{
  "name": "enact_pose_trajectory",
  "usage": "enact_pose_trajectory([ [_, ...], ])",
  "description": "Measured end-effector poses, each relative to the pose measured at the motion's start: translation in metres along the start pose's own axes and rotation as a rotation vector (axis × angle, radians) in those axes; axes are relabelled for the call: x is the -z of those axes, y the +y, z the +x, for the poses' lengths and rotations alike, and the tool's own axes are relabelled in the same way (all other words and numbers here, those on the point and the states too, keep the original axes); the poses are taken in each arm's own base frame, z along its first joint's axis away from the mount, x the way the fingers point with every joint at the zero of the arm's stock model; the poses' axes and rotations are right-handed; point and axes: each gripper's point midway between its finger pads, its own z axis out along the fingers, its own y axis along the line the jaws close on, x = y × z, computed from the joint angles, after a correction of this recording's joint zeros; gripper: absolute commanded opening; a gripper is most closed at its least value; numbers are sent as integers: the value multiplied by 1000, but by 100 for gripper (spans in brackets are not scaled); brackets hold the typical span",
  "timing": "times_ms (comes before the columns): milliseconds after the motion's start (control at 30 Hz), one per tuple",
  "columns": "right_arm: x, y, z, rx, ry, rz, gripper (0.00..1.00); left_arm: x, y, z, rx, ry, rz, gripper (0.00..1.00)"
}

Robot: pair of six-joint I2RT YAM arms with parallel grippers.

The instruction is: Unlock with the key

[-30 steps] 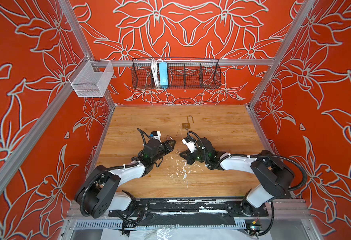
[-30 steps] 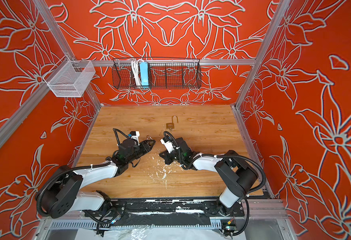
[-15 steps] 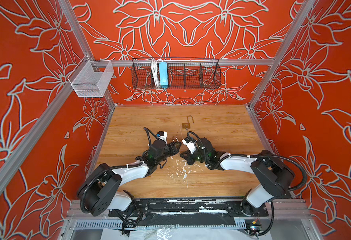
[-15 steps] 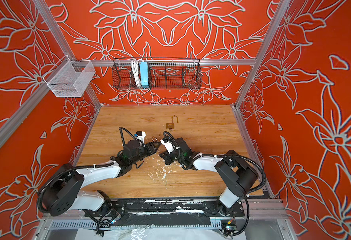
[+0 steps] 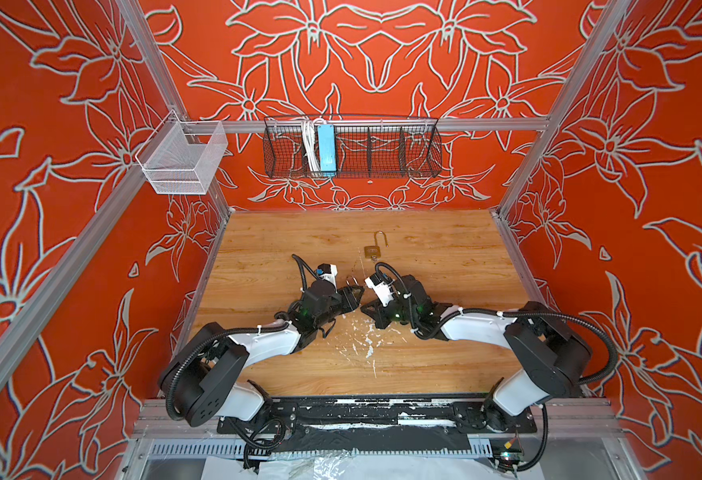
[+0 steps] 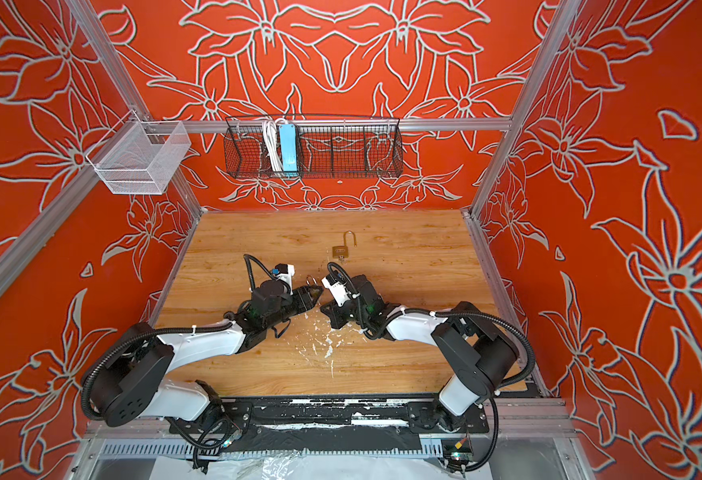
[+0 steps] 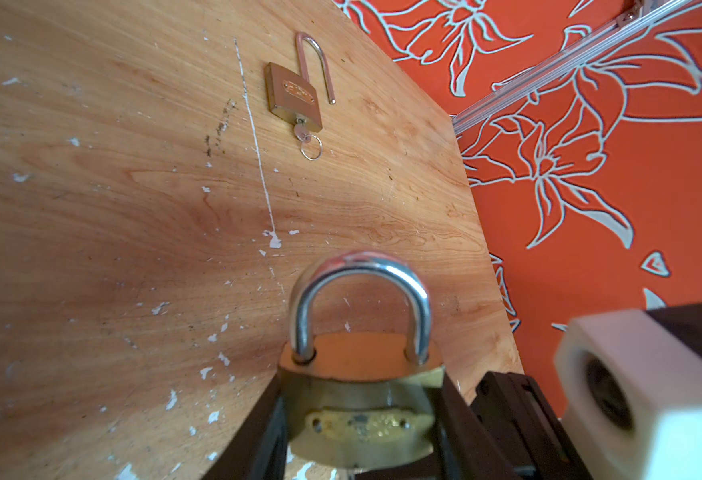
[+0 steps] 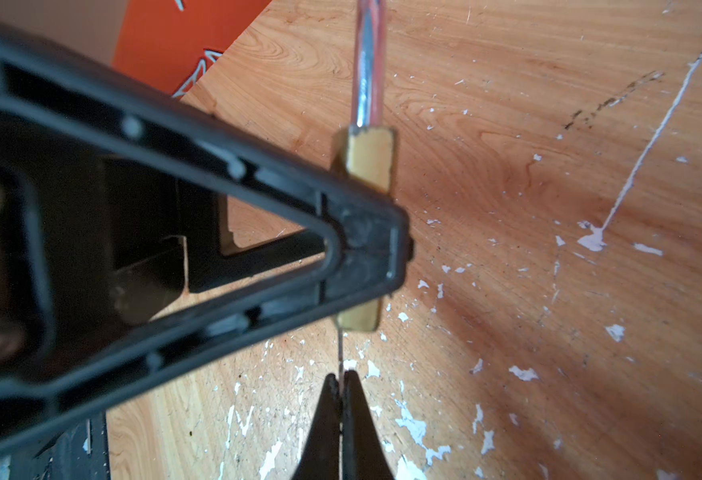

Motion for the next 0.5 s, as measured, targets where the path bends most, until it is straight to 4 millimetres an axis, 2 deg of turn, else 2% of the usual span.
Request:
enact_pose_trajectory([
  [500, 8, -9, -8, -3, -25, 47, 0, -5, -1, 3, -13, 3, -5, 0],
])
